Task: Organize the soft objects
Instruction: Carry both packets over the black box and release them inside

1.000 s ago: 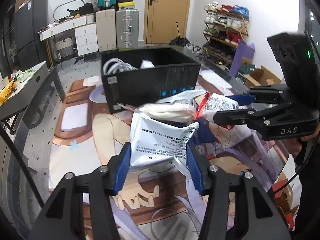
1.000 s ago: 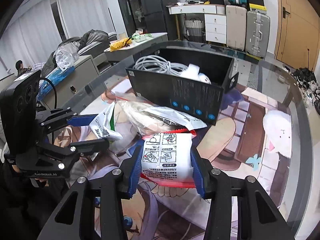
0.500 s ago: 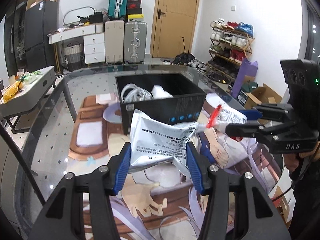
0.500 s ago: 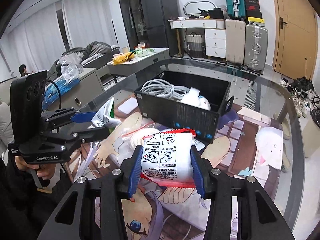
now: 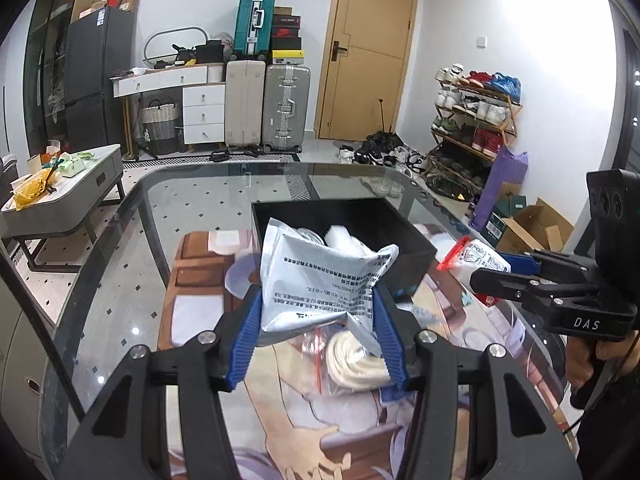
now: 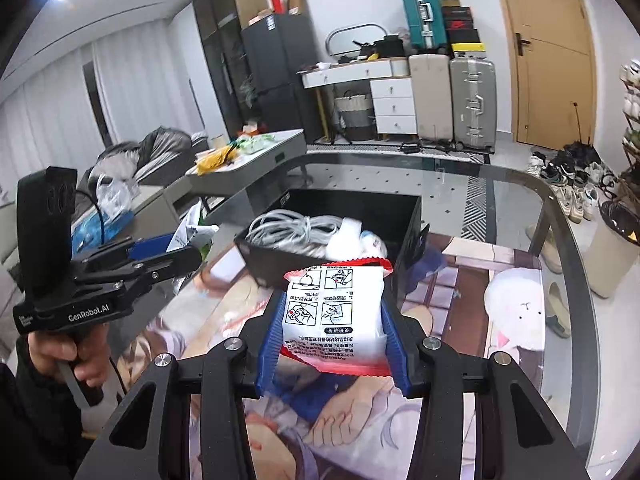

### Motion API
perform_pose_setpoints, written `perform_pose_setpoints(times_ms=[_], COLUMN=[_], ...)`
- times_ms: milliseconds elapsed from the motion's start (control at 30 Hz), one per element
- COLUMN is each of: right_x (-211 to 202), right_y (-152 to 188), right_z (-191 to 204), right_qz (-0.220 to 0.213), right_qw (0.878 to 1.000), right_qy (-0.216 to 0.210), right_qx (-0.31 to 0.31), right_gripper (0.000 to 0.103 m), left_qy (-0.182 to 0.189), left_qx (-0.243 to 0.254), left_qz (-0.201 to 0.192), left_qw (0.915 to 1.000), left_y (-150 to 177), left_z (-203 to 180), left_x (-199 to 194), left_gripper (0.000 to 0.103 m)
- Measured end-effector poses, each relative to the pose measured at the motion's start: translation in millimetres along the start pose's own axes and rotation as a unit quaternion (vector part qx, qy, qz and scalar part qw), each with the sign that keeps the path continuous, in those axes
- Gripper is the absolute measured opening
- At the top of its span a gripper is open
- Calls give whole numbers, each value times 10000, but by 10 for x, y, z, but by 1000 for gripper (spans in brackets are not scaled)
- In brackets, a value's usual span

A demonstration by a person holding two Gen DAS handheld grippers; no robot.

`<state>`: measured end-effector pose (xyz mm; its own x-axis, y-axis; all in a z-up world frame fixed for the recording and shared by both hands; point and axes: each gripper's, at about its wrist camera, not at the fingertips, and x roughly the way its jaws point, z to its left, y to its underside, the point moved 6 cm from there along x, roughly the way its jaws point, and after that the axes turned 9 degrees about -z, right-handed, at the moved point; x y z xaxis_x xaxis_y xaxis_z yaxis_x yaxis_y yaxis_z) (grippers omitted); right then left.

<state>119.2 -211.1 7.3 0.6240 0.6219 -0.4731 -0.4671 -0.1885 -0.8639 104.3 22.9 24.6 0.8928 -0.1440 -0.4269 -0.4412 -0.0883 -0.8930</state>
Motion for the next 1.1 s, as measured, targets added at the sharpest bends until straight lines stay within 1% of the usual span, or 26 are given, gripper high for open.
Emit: perform_pose_setpoints(times_ms=[267,500,667,767,900,1100], right_x=[120,308,430,511,633,840], right_y=[-266,-440,-543,-601,-638,-641], right_z=[17,40,9,-38,-112,-143], right_qz=[-140,-123,-116,-142,-113,0], right_qw=[9997,9995,9994,9990,9987,9988], right_qy=[197,271,316,412,495,484], right_qx=[-34,-104,-127,-77,-16,-80], right_gripper=[46,46,46,46,46,46], left_qy=[31,63,67,83,98,64], left_qx=[-56,-9,22,40,88,171], left_qz=[-170,-213,-171,-134,-58,103], left_qw=[9998,9998,9998,9999,9999,9998], left_y=[-202,-360,-414,-443,-444,-402], left_z=[31,28,15,5,-32,-49], left_x=[123,269,398,484,600,781], left_gripper=[53,53,53,53,53,53])
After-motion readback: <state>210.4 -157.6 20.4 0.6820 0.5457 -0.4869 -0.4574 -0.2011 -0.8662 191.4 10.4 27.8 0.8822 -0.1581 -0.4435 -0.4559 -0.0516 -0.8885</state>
